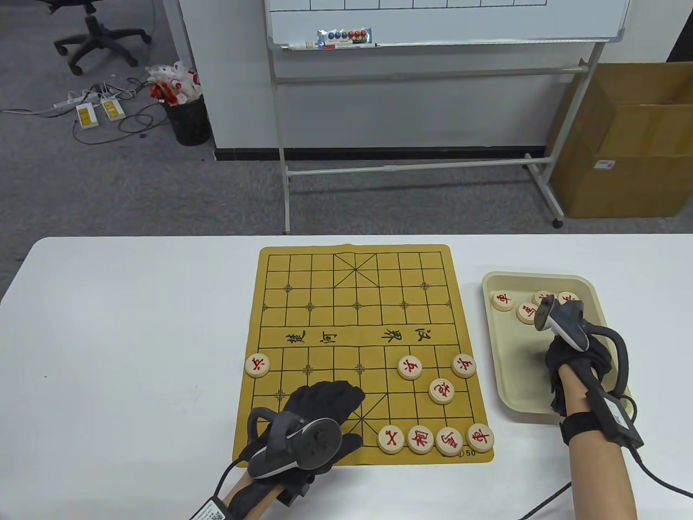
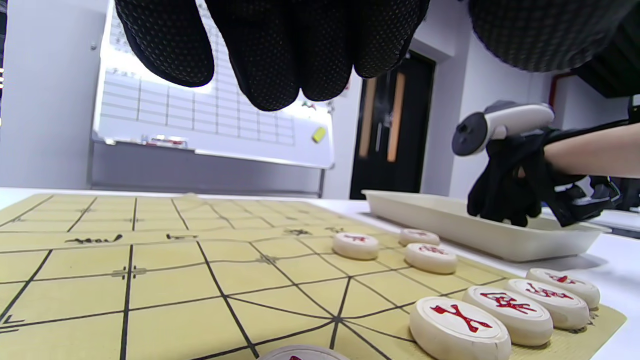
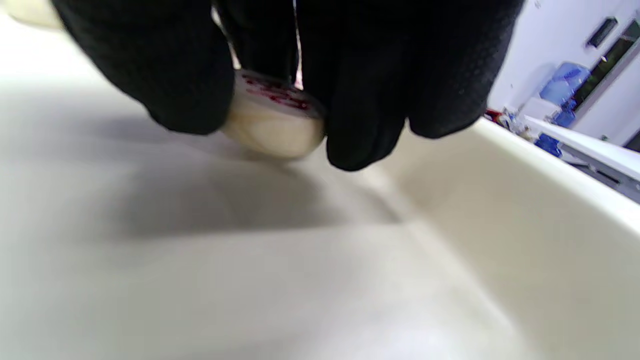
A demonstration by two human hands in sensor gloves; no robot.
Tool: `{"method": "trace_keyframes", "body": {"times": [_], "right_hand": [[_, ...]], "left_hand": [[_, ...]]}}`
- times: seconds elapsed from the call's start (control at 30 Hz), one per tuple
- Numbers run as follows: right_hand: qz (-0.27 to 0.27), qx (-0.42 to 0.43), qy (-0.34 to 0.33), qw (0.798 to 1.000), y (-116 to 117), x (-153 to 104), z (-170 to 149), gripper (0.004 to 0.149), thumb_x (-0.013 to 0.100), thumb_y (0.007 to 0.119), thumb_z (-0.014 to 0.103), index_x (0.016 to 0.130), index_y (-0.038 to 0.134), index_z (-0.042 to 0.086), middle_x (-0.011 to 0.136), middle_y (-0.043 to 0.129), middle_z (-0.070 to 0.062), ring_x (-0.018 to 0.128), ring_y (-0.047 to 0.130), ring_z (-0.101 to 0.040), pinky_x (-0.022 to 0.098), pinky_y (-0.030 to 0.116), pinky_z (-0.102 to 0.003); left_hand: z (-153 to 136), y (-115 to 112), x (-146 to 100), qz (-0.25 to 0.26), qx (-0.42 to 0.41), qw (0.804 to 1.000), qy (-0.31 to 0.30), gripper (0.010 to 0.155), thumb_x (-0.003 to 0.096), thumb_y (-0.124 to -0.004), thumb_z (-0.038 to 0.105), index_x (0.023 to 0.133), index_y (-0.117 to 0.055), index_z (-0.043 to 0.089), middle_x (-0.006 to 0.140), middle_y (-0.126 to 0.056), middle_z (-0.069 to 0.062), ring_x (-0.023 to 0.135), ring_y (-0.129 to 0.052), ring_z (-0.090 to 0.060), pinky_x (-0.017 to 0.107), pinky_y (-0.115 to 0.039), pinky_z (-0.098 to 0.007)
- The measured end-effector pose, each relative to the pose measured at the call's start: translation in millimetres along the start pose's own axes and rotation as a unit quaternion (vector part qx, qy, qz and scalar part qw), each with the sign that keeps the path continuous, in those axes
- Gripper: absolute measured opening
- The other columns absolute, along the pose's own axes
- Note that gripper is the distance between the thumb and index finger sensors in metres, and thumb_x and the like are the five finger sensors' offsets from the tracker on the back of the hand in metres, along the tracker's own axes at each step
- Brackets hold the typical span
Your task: Set up Chinese chess pieces
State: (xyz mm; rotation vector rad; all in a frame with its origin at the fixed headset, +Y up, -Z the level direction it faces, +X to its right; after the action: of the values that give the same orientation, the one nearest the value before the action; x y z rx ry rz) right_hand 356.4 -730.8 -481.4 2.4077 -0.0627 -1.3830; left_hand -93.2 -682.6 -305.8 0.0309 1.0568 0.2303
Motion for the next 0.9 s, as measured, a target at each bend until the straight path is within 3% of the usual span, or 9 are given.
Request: {"method": "trace_keyframes", "body": {"times": [0.13, 0.23, 0.33, 0.37, 0.43, 0.47, 0.57, 0.8, 0.9], "right_hand": [[-0.057, 0.046, -0.067, 0.995, -33, -37, 5, 0.073, 0.044, 0.085, 0.047, 0.106, 0.065, 0.015, 0.097, 0.084, -0.019, 0.070, 0.102, -0.029, 0.058, 0.083, -0.049], [-0.096, 0.098, -0.151, 0.979, -56, -83, 12, 0.073, 0.043, 0.086, 0.047, 0.106, 0.065, 0.015, 0.098, 0.083, -0.019, 0.071, 0.102, -0.029, 0.058, 0.083, -0.049], [-0.107, 0.163, -0.246, 0.949, -67, -132, 23, 0.072, 0.043, 0.088, 0.044, 0.106, 0.066, 0.016, 0.100, 0.080, -0.020, 0.074, 0.100, -0.030, 0.061, 0.082, -0.052], [-0.109, 0.200, -0.291, 0.929, -68, -153, 27, 0.072, 0.043, 0.088, 0.044, 0.106, 0.067, 0.015, 0.100, 0.080, -0.021, 0.073, 0.100, -0.031, 0.061, 0.081, -0.054], [-0.088, 0.253, -0.353, 0.897, -66, -182, 36, 0.071, 0.043, 0.089, 0.042, 0.105, 0.068, 0.016, 0.100, 0.079, -0.023, 0.074, 0.098, -0.033, 0.061, 0.081, -0.055], [-0.073, 0.286, -0.396, 0.870, -62, -199, 43, 0.070, 0.043, 0.089, 0.041, 0.105, 0.069, 0.016, 0.101, 0.077, -0.023, 0.075, 0.096, -0.034, 0.062, 0.080, -0.057], [-0.029, 0.324, -0.464, 0.824, -47, -234, 62, 0.069, 0.043, 0.089, 0.041, 0.104, 0.071, 0.014, 0.101, 0.077, -0.024, 0.074, 0.095, -0.035, 0.062, 0.079, -0.058], [0.071, 0.358, -0.552, 0.750, -26, -273, 90, 0.081, 0.041, 0.090, 0.044, 0.105, 0.063, 0.003, 0.096, 0.083, -0.022, 0.069, 0.100, -0.032, 0.061, 0.082, -0.055], [0.094, 0.367, -0.563, 0.735, -21, -277, 94, 0.081, 0.041, 0.090, 0.044, 0.105, 0.063, 0.002, 0.095, 0.084, -0.023, 0.068, 0.101, -0.032, 0.061, 0.082, -0.055]], "left_hand": [[3, 1, -1, 0.007, -0.003, 1.000, -0.004, 0.078, 0.0337, -0.072, 0.061, 0.104, -0.058, 0.032, 0.110, -0.069, 0.001, 0.102, -0.078, -0.024, 0.074, -0.069, -0.055], [8, 4, -2, 0.018, -0.006, 1.000, -0.008, 0.078, 0.0337, -0.073, 0.061, 0.104, -0.058, 0.032, 0.110, -0.069, 0.001, 0.102, -0.078, -0.024, 0.074, -0.069, -0.055], [15, 7, -4, 0.035, -0.013, 0.999, -0.018, 0.077, 0.0338, -0.073, 0.060, 0.104, -0.058, 0.032, 0.110, -0.069, 0.001, 0.101, -0.078, -0.023, 0.074, -0.069, -0.055], [19, 8, -5, 0.044, -0.016, 0.999, -0.022, 0.077, 0.0337, -0.073, 0.060, 0.104, -0.058, 0.032, 0.110, -0.069, 0.001, 0.101, -0.078, -0.023, 0.074, -0.069, -0.055], [25, 10, -7, 0.055, -0.018, 0.998, -0.029, 0.077, 0.0338, -0.074, 0.060, 0.104, -0.058, 0.032, 0.110, -0.069, 0.002, 0.101, -0.078, -0.023, 0.074, -0.070, -0.054], [29, 11, -8, 0.065, -0.018, 0.997, -0.035, 0.077, 0.0340, -0.074, 0.060, 0.104, -0.058, 0.032, 0.110, -0.069, 0.001, 0.100, -0.078, -0.023, 0.074, -0.070, -0.054], [39, 16, -13, 0.104, -0.007, 0.993, -0.049, 0.076, 0.0340, -0.073, 0.060, 0.103, -0.058, 0.032, 0.107, -0.071, 0.001, 0.096, -0.081, -0.022, 0.073, -0.072, -0.052], [65, 16, -21, 0.137, 0.026, 0.983, -0.116, 0.064, 0.0334, -0.078, 0.055, 0.095, -0.067, 0.043, 0.096, -0.078, 0.006, 0.086, -0.086, -0.016, 0.071, -0.075, -0.048], [71, 15, -22, 0.146, 0.035, 0.981, -0.125, 0.054, 0.0338, -0.079, 0.053, 0.087, -0.074, 0.048, 0.092, -0.082, 0.008, 0.082, -0.090, -0.015, 0.069, -0.077, -0.046]]}}
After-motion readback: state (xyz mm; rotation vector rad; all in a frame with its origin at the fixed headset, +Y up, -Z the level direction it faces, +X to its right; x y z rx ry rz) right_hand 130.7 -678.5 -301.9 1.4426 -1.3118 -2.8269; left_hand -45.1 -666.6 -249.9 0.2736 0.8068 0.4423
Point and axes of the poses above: the tracker on the back of each hand, its own z axis roughly to the thumb side, its own x axis roughly from the wrist to the fingertips, y = z × x, the point moved 2 cm from there along x, roughly from the wrist to the fingertips
